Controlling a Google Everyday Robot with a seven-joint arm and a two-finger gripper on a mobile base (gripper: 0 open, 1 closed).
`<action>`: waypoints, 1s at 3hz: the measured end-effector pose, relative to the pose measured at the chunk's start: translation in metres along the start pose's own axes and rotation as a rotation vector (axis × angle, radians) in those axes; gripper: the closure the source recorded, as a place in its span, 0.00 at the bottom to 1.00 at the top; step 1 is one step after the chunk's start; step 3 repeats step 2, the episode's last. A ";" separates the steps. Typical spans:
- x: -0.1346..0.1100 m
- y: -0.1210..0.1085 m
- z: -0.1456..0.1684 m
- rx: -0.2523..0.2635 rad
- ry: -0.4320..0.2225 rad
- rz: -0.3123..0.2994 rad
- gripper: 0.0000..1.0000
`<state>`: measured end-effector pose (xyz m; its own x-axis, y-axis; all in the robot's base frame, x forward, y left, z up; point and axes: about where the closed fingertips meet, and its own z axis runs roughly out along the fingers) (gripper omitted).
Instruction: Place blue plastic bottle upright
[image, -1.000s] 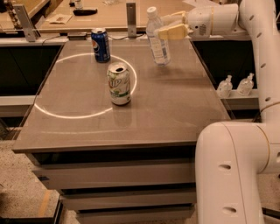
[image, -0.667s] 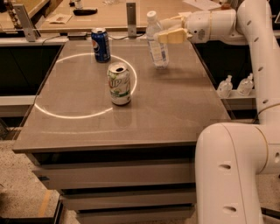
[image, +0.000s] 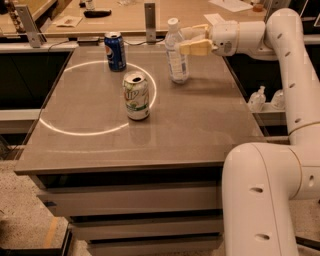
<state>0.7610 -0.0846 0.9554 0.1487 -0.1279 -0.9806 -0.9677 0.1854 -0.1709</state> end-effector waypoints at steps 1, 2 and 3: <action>0.008 -0.002 0.001 0.000 -0.026 0.045 0.35; 0.010 0.004 0.006 -0.032 -0.018 0.051 0.12; 0.010 0.004 0.006 -0.032 -0.018 0.051 0.12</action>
Offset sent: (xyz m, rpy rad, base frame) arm 0.0112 -0.0078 -0.0035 0.0031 0.0593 0.0667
